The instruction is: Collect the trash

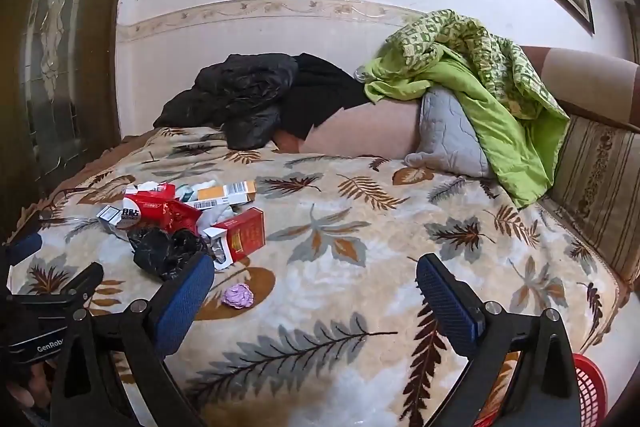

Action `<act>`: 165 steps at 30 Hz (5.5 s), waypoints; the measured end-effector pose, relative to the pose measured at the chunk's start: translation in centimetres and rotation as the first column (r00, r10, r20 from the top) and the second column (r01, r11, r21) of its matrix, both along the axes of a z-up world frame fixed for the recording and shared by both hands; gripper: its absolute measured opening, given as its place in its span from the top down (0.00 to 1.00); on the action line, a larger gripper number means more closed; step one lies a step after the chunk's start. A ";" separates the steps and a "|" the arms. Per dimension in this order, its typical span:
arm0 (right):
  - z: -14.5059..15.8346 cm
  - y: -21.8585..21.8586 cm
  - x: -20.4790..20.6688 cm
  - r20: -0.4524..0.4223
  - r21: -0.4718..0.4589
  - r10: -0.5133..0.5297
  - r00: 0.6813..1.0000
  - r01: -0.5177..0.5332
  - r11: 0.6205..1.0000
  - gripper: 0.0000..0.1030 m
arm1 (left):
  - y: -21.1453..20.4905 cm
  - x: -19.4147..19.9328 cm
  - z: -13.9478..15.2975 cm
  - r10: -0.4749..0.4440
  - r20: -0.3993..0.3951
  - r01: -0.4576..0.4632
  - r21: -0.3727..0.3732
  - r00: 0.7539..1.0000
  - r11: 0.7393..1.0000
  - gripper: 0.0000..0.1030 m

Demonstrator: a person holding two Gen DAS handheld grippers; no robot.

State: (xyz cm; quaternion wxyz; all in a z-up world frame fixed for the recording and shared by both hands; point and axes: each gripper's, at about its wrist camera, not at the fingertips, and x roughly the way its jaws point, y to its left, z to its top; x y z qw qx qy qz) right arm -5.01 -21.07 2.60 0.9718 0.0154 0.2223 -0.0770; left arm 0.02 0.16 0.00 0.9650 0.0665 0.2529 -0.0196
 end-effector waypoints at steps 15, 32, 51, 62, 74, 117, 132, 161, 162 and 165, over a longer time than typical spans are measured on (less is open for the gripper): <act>-0.2 0.1 0.4 -0.012 -0.007 -0.001 1.000 0.001 1.000 0.01 | 0.3 0.3 0.6 0.018 -0.003 -0.018 -0.012 1.000 1.000 0.00; -0.2 0.3 0.4 -0.008 -0.020 0.005 1.000 -0.005 1.000 0.01 | 0.6 0.0 0.6 0.002 0.013 -0.002 -0.010 1.000 1.000 0.00; -0.3 0.7 0.5 -0.009 -0.023 0.009 1.000 -0.009 1.000 0.01 | 0.6 -0.1 0.6 0.003 0.020 -0.002 -0.056 1.000 0.998 0.00; -0.5 0.9 0.7 -0.019 0.022 0.075 0.997 -0.075 0.997 0.02 | 1.4 0.0 0.7 0.006 -0.014 -0.007 -0.053 1.000 0.999 0.00; -3.5 2.8 4.9 -0.198 0.166 0.282 0.939 -0.252 0.954 0.22 | 1.7 1.3 0.5 -0.031 -0.052 0.030 -0.010 0.998 0.999 0.00; -6.0 -0.8 9.6 -0.302 0.305 0.194 0.933 -0.099 0.947 0.72 | -2.3 7.1 -0.8 -0.278 -0.155 0.237 -0.238 0.948 0.942 0.72; -2.8 -4.2 4.1 -0.180 0.387 0.158 0.971 -0.077 0.919 0.72 | -5.5 3.8 1.0 -0.390 -0.087 0.357 -0.259 0.917 0.898 0.72; -2.9 -27.4 -21.9 -0.222 0.465 -0.403 0.888 0.460 0.757 0.33 | -33.1 -12.1 2.3 -0.892 -0.213 0.855 -0.265 0.400 0.447 0.39; -2.8 -27.3 -21.8 -0.214 0.466 -0.402 0.890 0.455 0.759 0.33 | -32.6 -11.8 2.4 -0.889 -0.212 0.851 -0.266 0.406 0.452 0.39; -2.3 -26.7 -21.2 -0.189 0.467 -0.373 0.908 0.418 0.779 0.33 | -31.6 -10.7 2.9 -0.874 -0.201 0.829 -0.279 0.443 0.484 0.37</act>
